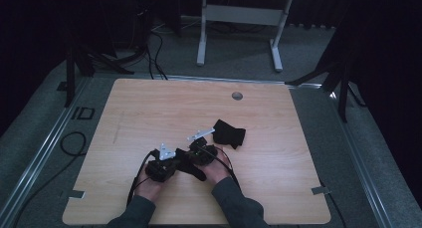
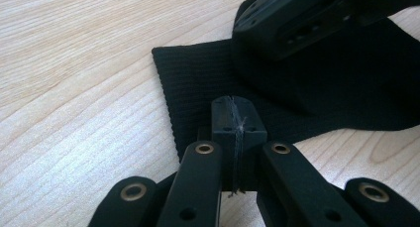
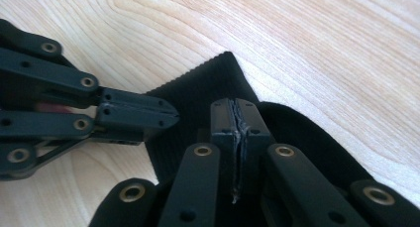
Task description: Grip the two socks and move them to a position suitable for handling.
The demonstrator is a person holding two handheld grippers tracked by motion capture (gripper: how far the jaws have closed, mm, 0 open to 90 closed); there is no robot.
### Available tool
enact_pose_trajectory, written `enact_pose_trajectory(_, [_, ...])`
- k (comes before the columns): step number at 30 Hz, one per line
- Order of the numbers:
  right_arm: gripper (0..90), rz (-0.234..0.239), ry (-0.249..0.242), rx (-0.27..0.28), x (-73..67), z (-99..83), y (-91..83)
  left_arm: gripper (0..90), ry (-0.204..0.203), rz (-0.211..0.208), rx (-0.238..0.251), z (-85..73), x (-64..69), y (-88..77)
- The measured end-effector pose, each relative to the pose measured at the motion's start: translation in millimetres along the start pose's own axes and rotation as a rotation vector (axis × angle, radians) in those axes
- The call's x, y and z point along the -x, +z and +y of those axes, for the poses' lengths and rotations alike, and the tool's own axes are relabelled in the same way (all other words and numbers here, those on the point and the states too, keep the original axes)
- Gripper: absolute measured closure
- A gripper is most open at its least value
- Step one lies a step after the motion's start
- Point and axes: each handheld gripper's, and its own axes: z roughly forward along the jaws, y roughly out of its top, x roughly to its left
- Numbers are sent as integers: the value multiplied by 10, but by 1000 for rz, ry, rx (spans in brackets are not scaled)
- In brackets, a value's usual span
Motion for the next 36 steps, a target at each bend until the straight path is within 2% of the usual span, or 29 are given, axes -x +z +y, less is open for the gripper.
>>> enact_pose_trajectory(6, [882,12,-8,47,-1,-20,-213,898,-7,-1,5,-3,3,3])
enact_pose_trajectory(10, [882,32,10,85,11,-27,-368,898,-5,-2,4,-4,-1,1])
enact_pose_trajectory(11, [882,30,12,100,16,-32,-456,897,-5,-2,4,-4,-1,1])
enact_pose_trajectory(19, [880,5,40,180,115,-151,-824,890,8,-11,3,-4,-18,-2])
enact_pose_trajectory(25, [880,-14,93,223,228,-361,-1067,874,15,-19,-1,-2,-60,-13])
enact_pose_trajectory(32, [879,-60,144,219,370,-687,-1222,868,14,-11,-6,-2,-114,-23])
enact_pose_trajectory(34, [879,-67,149,219,389,-723,-1234,868,19,-7,-12,-1,-135,-30])
enact_pose_trajectory(35, [880,-78,183,220,465,-834,-1286,870,14,-2,-12,-1,-144,-32])
enact_pose_trajectory(36, [880,-83,191,218,485,-857,-1300,871,11,0,-12,-2,-151,-33])
